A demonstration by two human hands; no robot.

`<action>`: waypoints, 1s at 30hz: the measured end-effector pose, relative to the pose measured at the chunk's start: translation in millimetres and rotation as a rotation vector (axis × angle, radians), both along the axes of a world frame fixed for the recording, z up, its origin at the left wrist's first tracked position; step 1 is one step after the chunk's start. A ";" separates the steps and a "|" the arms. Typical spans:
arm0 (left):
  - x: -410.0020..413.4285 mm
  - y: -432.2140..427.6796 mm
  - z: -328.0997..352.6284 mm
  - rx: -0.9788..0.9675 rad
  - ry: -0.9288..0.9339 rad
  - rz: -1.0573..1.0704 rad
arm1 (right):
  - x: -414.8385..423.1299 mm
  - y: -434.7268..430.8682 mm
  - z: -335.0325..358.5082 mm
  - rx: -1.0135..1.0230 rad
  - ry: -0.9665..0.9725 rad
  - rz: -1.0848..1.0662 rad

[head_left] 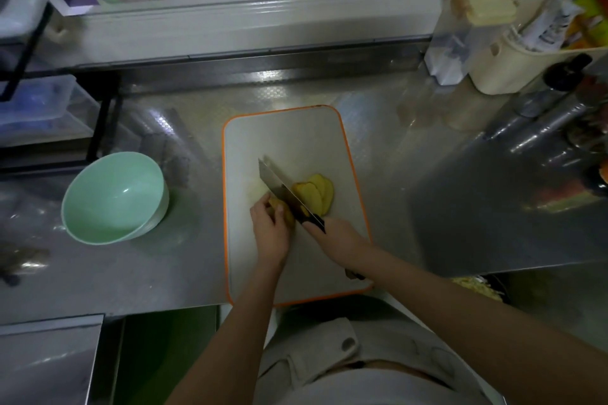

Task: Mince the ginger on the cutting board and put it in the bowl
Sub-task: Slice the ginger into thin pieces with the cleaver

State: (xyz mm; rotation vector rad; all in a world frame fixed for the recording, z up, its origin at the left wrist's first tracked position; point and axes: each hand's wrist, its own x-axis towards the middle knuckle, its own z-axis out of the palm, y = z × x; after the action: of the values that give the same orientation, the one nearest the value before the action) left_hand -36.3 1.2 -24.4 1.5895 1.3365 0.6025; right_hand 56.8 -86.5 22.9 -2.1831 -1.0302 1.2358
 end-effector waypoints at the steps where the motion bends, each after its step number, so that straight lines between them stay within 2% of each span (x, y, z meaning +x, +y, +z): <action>1: -0.6 1.0 0.0 -0.004 -0.007 -0.005 | 1.3 -0.9 0.1 -0.002 0.003 -0.005; 10: 0.2 -2.8 -6.3 -0.004 -0.020 -0.001 | 1.2 -11.9 15.9 0.016 -0.064 -0.061; 21: 5.9 2.0 -15.5 0.012 0.013 -0.043 | -2.1 -21.4 18.3 -0.027 -0.022 -0.048; 30: 7.4 1.4 -16.0 0.009 0.008 -0.025 | -14.9 -12.6 17.0 -0.063 -0.114 -0.064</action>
State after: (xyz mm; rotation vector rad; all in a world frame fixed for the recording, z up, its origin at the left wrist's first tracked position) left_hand -28.9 2.7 -40.4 1.6151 1.3199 0.5877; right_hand 41.9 -99.1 39.9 -2.3397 -0.9692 1.1406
